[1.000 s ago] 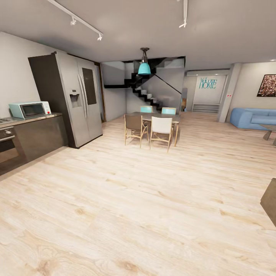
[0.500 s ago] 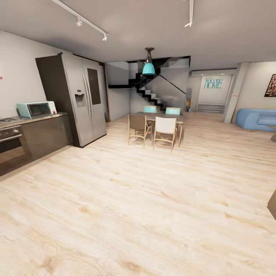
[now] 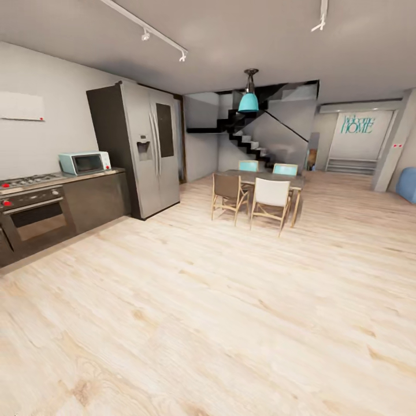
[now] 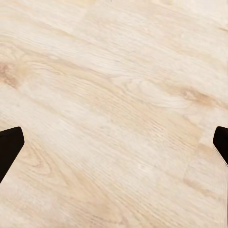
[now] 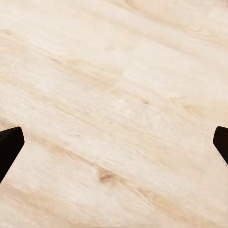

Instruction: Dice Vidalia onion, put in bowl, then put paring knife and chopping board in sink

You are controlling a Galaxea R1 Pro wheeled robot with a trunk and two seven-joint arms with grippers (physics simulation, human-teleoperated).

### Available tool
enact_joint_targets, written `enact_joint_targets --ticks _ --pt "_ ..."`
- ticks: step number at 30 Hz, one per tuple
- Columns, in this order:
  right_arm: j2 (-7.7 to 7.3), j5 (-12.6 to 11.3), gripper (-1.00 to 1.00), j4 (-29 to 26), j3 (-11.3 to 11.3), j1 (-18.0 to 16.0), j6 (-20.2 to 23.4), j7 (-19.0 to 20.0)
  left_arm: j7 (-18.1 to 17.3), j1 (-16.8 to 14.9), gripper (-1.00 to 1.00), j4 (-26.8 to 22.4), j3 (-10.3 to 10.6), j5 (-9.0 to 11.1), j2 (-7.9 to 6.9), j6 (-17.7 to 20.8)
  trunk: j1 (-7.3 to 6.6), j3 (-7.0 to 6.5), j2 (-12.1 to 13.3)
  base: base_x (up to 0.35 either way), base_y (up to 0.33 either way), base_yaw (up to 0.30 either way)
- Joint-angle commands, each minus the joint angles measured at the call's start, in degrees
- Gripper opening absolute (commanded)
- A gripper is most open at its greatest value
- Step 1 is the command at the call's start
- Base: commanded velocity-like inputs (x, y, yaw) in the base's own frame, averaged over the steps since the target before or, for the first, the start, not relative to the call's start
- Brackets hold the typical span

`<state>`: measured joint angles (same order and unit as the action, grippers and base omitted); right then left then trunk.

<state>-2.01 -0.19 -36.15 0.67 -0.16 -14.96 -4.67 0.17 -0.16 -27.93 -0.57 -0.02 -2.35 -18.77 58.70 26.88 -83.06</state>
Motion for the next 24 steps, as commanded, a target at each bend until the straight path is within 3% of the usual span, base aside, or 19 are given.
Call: enact_joint_targets --ticks 1,24 --pt "-0.01 0.0 1.0 0.0 -0.1 0.0 -0.2 -0.2 0.0 0.0 1.0 0.0 -0.1 0.0 0.01 -0.1 0.02 0.05 0.0 0.252 -0.239 0.264" --pt "0.07 0.0 1.0 0.6 -0.1 0.0 -0.2 -0.2 0.0 0.0 1.0 0.0 0.0 -0.1 0.05 -0.1 0.02 0.05 0.0 0.269 -0.226 0.264"
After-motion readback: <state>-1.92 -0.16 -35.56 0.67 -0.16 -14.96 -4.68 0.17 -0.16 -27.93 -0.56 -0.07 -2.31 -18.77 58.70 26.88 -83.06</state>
